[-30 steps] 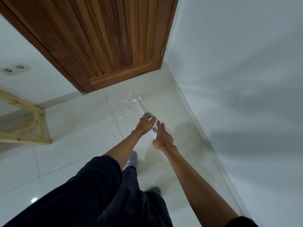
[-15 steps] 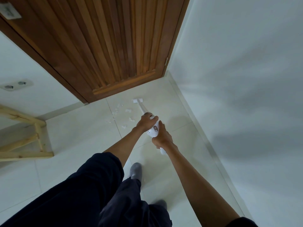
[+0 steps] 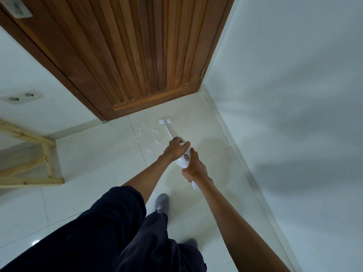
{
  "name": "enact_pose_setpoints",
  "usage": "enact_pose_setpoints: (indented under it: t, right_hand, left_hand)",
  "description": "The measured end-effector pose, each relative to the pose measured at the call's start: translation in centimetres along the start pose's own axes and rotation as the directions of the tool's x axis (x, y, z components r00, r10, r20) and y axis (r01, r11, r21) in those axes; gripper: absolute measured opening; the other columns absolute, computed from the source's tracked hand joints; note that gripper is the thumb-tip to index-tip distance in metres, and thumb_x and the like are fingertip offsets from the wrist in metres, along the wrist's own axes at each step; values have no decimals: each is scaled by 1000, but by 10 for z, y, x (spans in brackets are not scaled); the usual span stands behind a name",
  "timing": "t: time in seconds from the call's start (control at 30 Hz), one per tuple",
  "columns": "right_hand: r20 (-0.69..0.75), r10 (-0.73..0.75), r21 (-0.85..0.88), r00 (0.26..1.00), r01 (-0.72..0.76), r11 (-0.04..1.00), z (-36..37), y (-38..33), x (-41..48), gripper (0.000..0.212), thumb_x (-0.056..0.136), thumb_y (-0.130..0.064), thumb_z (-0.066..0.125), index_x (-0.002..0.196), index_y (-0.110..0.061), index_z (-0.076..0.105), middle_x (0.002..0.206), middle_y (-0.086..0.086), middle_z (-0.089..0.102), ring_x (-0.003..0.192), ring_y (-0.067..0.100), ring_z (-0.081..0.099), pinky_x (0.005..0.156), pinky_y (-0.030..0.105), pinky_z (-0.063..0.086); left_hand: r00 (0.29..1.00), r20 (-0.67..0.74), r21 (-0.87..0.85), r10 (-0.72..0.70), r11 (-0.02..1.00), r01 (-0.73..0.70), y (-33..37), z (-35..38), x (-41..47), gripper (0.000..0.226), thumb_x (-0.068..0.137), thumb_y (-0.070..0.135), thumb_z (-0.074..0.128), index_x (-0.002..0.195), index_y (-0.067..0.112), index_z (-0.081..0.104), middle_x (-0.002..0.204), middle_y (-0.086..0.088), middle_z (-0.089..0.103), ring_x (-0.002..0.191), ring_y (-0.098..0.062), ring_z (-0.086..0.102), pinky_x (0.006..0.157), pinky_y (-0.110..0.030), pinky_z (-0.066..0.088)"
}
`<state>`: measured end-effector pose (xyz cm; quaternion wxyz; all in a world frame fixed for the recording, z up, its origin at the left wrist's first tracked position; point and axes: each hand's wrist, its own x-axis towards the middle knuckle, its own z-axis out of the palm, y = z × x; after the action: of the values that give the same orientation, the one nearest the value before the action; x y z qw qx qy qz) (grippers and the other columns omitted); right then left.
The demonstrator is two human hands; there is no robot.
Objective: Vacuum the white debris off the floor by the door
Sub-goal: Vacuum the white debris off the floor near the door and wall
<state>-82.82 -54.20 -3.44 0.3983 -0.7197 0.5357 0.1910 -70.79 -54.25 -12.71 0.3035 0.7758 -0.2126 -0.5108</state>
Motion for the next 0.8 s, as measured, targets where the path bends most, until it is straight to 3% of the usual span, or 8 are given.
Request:
enact_pose_setpoints:
  t: [0.1,0.37,0.5,0.63,0.8]
  right_hand:
    - [-2,-12,-27,1000,12,1000,0,2,1,80,86,-5,54,151,-22,11,146,3,39,101,33,64,64,32,46]
    - [-3,1,21,1000,-1,1000,-1,-15,21,76,85,-5,53,149,-23,15,144,4,44,99,32,64,66,32,47]
    - [3,-3,41,1000,3,999,-3,-28,37,75,85,-7,52,148,-25,16,145,3,43,94,32,66,59,29,44]
    - [-20,-20,27,1000,21,999,-7,-39,51,74,86,-7,53,147,-24,17,141,2,44,99,32,64,65,32,45]
    - [-23,-16,42,1000,17,999,-10,-48,63,72,86,-7,54,146,-24,18,139,3,46,98,32,64,66,33,46]
  left_hand:
    - [1000,5,14,17,1000,-17,0,2,0,62,70,55,49,117,17,59,121,-6,60,106,-28,61,95,-43,53]
    - [999,15,51,37,998,-37,3,-15,20,50,82,48,51,121,17,57,129,-4,55,113,-27,57,100,-46,49]
    - [1000,2,44,25,999,-25,8,-28,35,54,73,53,48,115,20,59,128,-2,57,114,-26,57,100,-46,49]
    - [999,-4,40,42,998,-42,14,-39,50,35,91,39,56,118,17,58,125,-3,57,112,-26,56,97,-42,49]
    - [998,-12,31,59,998,-59,15,-45,67,31,88,39,56,110,17,58,122,-5,59,111,-27,57,94,-41,49]
